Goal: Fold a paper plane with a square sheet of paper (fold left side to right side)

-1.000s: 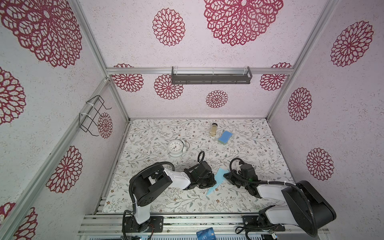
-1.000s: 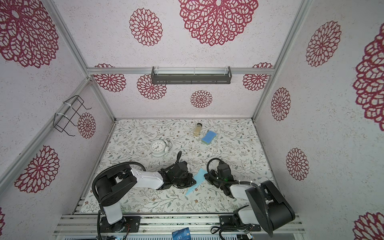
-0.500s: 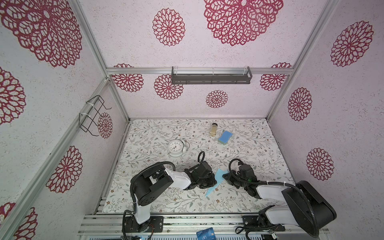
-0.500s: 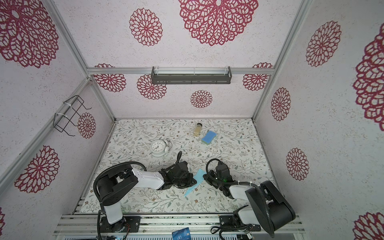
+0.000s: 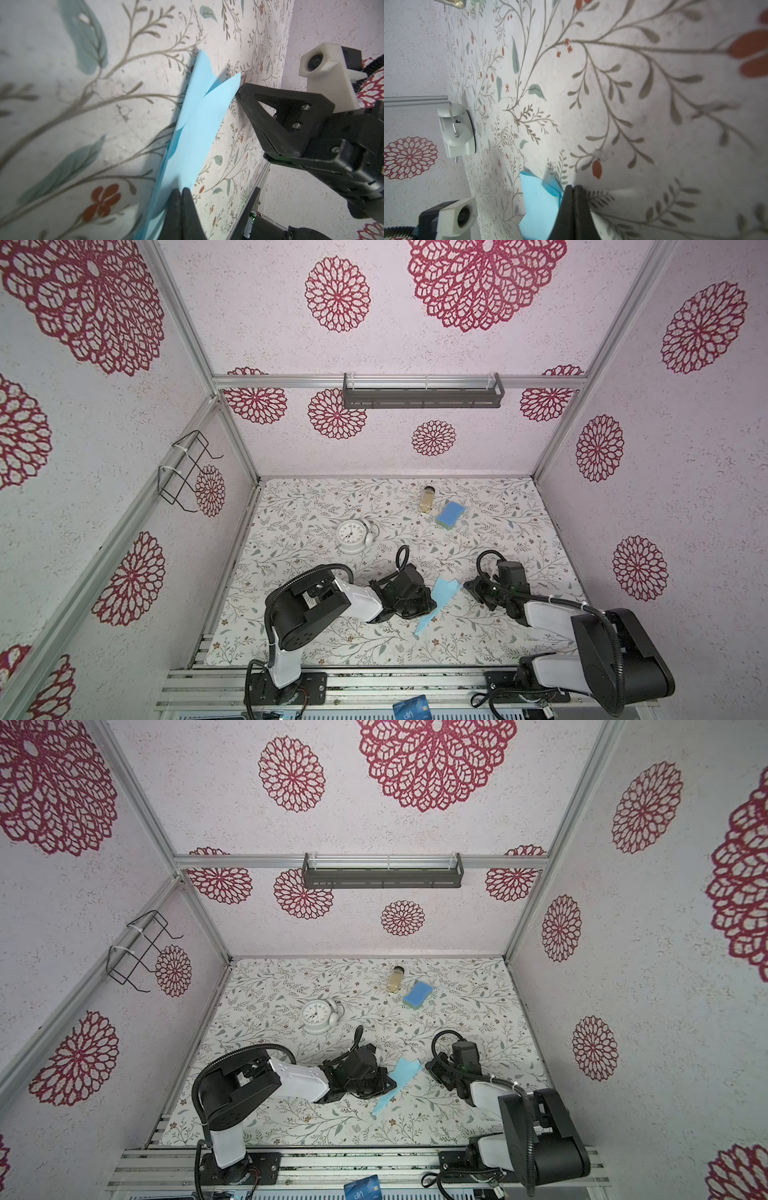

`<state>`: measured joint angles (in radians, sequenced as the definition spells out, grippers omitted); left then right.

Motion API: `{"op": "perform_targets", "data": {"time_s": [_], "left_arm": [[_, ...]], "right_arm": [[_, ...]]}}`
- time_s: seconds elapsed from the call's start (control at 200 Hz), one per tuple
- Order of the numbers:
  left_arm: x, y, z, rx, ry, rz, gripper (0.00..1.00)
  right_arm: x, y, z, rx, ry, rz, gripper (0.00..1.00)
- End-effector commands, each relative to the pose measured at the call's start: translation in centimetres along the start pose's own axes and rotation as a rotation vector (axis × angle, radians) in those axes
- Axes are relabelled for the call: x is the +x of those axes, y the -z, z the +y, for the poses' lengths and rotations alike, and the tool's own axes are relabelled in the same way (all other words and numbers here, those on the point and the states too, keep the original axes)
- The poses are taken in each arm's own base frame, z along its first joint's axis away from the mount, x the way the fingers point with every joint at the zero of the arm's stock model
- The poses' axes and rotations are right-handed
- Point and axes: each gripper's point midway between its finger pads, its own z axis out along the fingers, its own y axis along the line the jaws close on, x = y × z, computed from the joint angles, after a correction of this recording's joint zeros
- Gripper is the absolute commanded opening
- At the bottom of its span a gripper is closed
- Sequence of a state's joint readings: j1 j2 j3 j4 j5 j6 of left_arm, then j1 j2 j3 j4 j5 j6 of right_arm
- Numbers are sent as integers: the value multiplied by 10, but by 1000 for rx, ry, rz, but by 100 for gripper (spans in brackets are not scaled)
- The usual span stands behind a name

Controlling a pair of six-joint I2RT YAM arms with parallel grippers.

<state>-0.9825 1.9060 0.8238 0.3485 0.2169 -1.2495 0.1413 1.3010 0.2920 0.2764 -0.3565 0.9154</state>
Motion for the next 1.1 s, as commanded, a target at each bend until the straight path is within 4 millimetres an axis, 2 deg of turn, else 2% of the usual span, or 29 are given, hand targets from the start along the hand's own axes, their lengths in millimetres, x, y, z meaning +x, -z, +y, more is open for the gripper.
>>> {"op": "perform_targets", "data": {"time_s": [0.0, 0.13, 0.14, 0.155, 0.31, 0.47, 0.73, 1.096], "left_arm": [[10, -7, 40, -148, -5, 35, 0], [-1, -8, 28, -125, -32, 33, 0], [1, -13, 38, -148, -27, 44, 0], [2, -14, 39, -154, -29, 49, 0], [2, -16, 39, -161, -37, 61, 0], [4, -15, 44, -169, -28, 59, 0], [7, -11, 49, -177, -15, 54, 0], [11, -9, 55, -176, -1, 53, 0]], "right_arm": [[9, 8, 6, -2, 38, 49, 0], [22, 12, 26, -63, 84, 82, 0], [23, 12, 27, -67, 89, 82, 0], [24, 13, 29, -71, 94, 84, 0], [26, 15, 44, -83, 150, 67, 0], [21, 6, 50, -82, 178, 73, 0], [19, -9, 27, -3, 159, 76, 0], [-1, -5, -16, 147, 97, 32, 0]]}}
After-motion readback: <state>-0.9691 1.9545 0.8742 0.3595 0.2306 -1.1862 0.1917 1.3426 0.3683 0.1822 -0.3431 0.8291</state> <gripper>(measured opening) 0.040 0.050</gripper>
